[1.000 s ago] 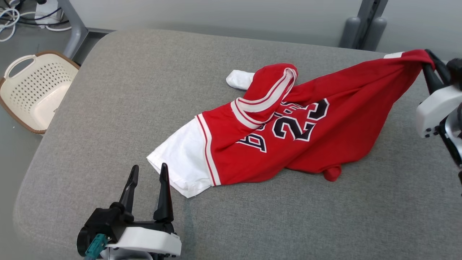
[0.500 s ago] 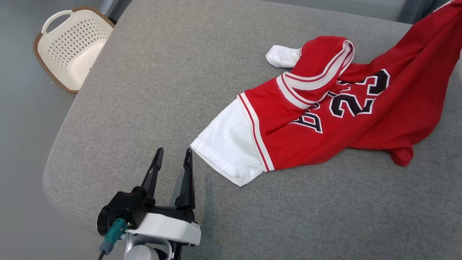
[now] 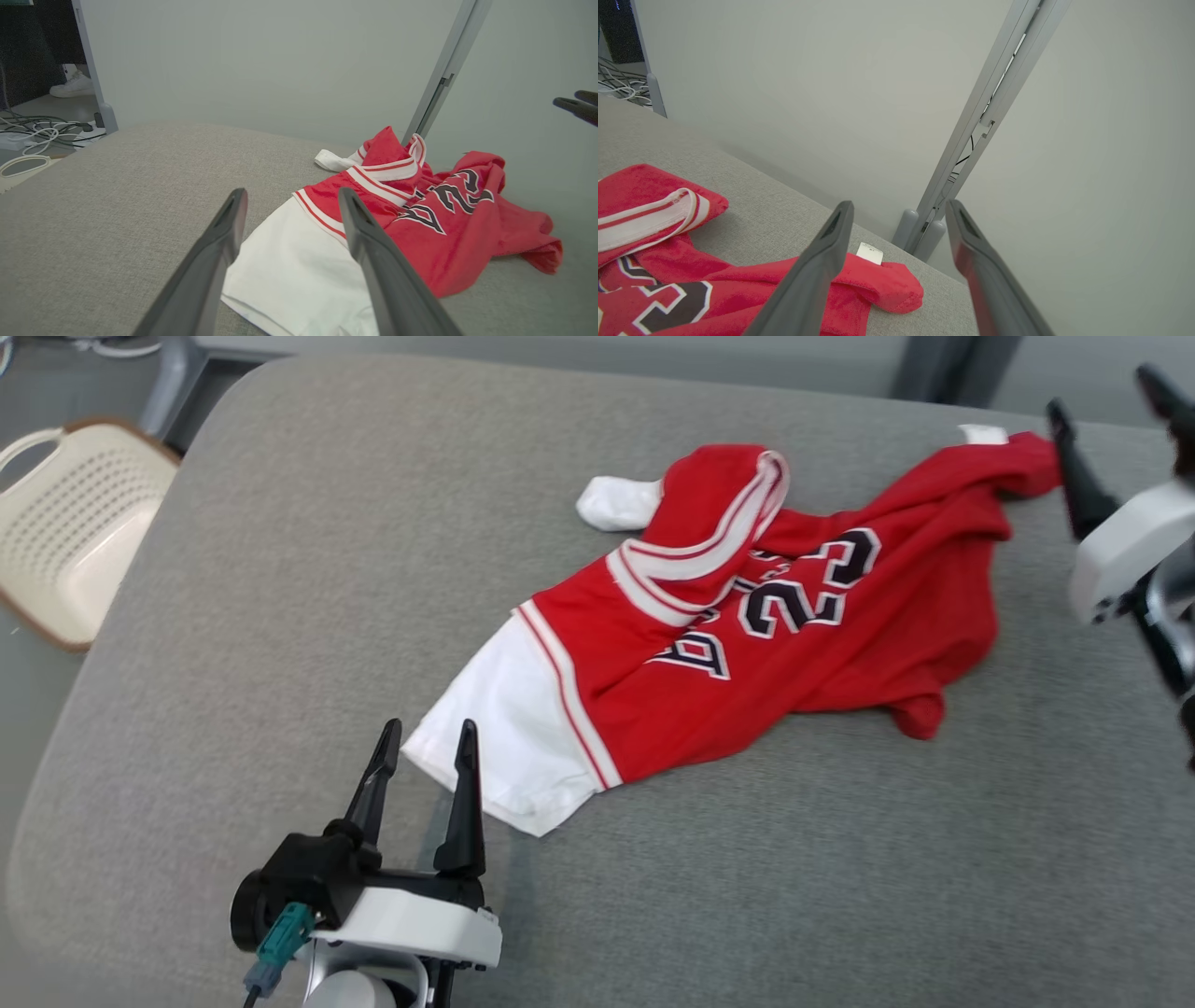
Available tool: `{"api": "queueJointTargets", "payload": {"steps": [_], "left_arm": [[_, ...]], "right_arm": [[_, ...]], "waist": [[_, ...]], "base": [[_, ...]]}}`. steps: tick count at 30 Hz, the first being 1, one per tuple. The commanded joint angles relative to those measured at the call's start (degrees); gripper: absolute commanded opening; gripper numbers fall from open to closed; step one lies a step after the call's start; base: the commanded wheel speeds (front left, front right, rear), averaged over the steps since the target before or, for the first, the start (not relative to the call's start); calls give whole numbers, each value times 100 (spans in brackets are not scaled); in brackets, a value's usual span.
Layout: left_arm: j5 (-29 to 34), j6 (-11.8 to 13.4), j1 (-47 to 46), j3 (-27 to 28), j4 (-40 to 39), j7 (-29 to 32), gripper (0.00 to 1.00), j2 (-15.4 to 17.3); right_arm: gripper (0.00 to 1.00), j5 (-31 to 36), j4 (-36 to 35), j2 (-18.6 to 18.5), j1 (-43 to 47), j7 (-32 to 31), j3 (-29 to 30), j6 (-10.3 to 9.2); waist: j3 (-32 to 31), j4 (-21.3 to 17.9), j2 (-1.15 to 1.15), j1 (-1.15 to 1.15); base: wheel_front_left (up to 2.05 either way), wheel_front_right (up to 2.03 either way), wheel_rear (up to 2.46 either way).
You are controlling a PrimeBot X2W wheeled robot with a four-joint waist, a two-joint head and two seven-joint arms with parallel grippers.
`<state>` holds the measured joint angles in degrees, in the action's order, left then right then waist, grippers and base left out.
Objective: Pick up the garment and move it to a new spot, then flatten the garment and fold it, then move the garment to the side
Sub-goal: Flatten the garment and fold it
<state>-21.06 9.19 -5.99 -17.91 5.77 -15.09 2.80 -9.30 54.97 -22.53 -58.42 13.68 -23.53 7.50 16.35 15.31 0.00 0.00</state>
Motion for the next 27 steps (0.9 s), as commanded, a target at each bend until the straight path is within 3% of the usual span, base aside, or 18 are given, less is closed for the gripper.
{"api": "queueJointTargets", "payload": {"steps": [1,6,14,25,27], "left_arm": [[60,-25,82,67,31,-7,100,23],[159,-102,193,213,81,-8,100,22],[181,-141,256,248,123,-8,100,23],[156,-100,65,181,93,-8,100,22],[146,-92,56,187,85,-8,100,20]], "right_arm": [[100,-158,-99,82,247,67,-76,-1],[100,-764,-644,339,1192,133,-309,-1],[100,-1250,-1159,640,2567,142,-672,-1],[100,-1106,-818,747,2349,-34,-1004,-1],[45,-1078,-727,721,2239,-14,-1046,-1]], "waist": [[-275,-369,0,0],[-511,-771,0,0],[-454,-772,0,0],[-130,-442,0,0],[-97,-397,0,0]], "base": [[0,0,0],[0,0,0],[0,0,0],[0,0,0],[0,0,0]]}}
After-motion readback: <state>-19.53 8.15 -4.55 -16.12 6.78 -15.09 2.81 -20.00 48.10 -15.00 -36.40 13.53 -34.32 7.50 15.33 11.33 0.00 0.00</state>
